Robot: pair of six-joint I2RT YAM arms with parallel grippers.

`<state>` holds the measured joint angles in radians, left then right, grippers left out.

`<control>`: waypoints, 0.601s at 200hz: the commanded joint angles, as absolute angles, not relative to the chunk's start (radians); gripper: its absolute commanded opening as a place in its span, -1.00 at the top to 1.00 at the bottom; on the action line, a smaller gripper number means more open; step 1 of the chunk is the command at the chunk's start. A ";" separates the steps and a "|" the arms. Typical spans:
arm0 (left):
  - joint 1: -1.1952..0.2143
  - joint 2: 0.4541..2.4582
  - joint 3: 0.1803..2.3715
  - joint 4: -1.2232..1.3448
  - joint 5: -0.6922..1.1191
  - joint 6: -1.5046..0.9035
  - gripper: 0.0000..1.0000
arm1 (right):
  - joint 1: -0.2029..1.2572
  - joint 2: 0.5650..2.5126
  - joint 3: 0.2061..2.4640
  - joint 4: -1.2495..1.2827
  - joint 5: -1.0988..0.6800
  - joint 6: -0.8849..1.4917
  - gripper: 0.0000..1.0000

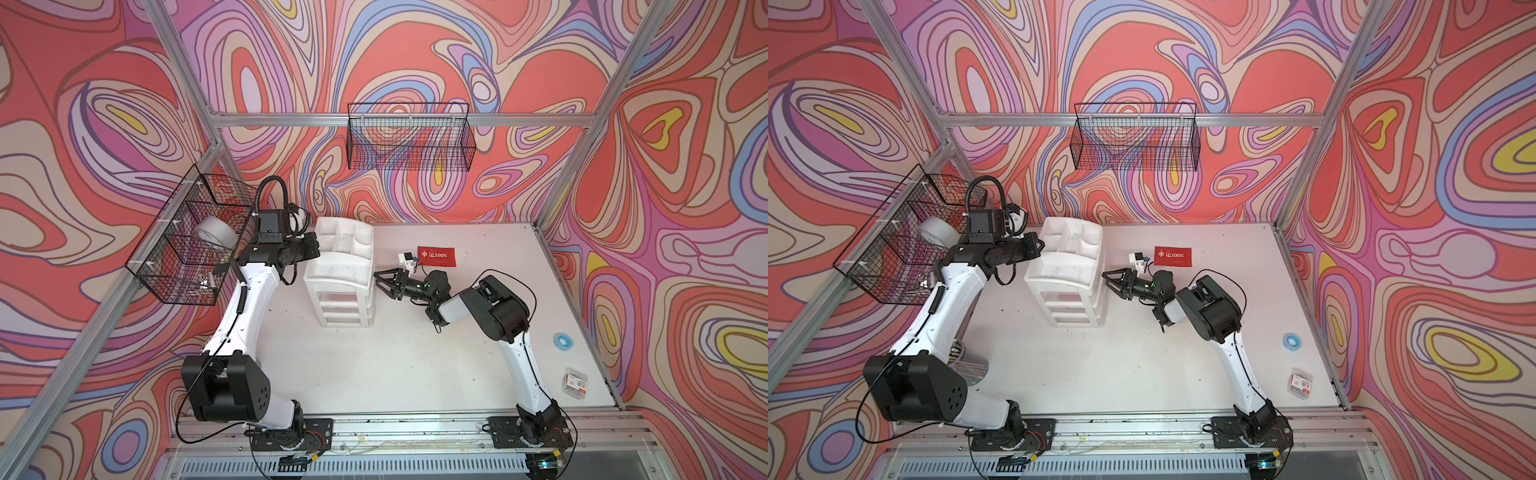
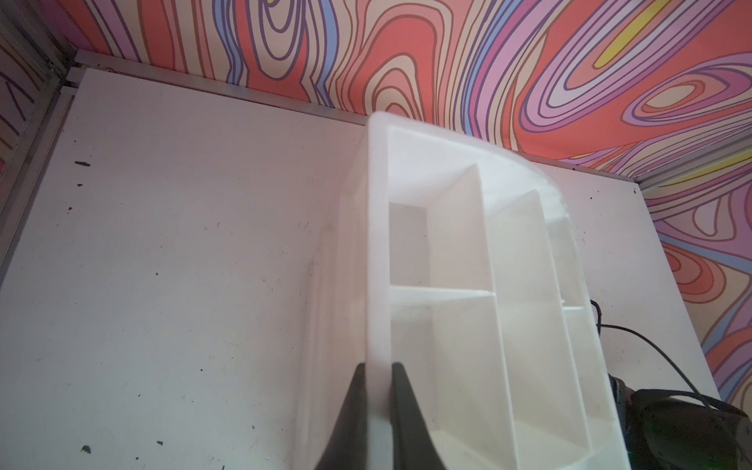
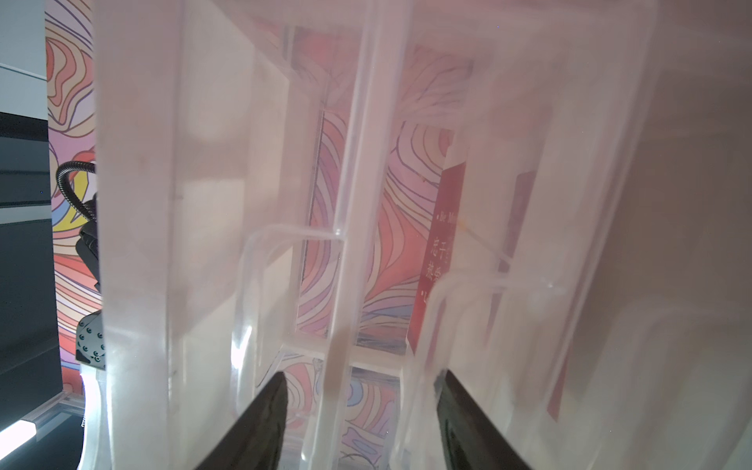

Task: Take the postcards out of the drawer
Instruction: Open the drawer in the storage box.

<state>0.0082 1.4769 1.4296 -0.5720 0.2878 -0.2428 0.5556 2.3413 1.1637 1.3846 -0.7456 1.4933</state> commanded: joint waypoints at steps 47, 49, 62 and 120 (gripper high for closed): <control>0.011 1.482 1.400 -0.604 0.244 -0.219 1.00 | 0.537 2.273 1.131 1.492 -0.752 1.467 -0.14; 0.011 1.481 1.400 -0.604 0.244 -0.219 1.00 | 0.537 2.271 1.130 1.491 -0.752 1.468 -0.14; 0.011 1.482 1.399 -0.604 0.243 -0.219 1.00 | 0.530 2.262 1.122 1.491 -0.753 1.465 -0.13; 0.011 1.481 1.397 -0.604 0.242 -0.215 1.00 | 0.500 2.221 1.096 1.492 -0.767 1.463 -0.10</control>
